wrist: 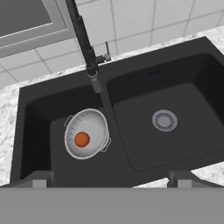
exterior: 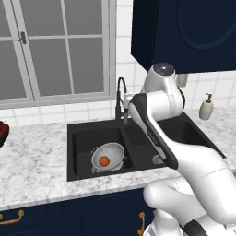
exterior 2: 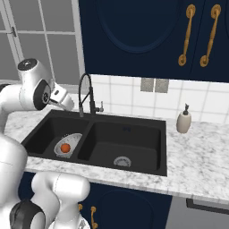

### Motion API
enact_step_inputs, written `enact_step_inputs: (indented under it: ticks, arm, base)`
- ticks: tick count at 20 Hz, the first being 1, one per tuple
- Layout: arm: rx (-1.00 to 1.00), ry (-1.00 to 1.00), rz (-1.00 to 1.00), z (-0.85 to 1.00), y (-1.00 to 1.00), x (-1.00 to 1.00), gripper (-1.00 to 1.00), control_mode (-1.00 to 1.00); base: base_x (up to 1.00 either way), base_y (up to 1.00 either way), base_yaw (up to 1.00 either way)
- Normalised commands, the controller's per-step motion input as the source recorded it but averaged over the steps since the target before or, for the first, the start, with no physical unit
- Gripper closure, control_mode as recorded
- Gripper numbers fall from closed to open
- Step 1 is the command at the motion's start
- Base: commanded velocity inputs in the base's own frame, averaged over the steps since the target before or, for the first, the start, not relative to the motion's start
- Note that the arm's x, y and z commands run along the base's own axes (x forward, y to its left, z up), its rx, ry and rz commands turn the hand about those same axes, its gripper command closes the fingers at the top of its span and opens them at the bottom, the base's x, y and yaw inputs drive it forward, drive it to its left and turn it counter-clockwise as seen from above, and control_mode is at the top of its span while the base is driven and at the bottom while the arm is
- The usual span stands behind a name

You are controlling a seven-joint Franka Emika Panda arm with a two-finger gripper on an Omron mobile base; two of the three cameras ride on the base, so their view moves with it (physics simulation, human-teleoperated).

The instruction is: Put the colander in the sink, put the orange in the colander, and turn on the sink faucet and pour water over the colander.

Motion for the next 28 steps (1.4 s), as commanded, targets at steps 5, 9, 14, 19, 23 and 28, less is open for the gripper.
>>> enact_step_inputs:
  ticks: [5,9,14,19,23,28]
  arm:
    - [0.0,0.0,0.08,0.02,-0.14,0.53,-1.0,-1.0]
    - [0.0,0.0,0.08,-0.05,0.1,0.59,-1.0,-1.0]
    - [0.0,0.0,0.03,-0.08,0.05,0.56,-1.0,-1.0]
    - [-0.03,0.0,0.0,-0.15,0.0,0.37,-1.0,-1.0]
    - [-0.06,0.0,0.0,-0.19,0.0,0.3,-1.0,-1.0]
    - [-0.03,0.0,0.0,-0.13,0.0,0.35,-1.0,-1.0]
  base:
    - [0.0,0.0,0.0]
    - [0.0,0.0,0.0]
    - [0.0,0.0,0.0]
    - [0.0,0.0,0.0]
    - [0.0,0.0,0.0]
    - [0.0,0.0,0.0]
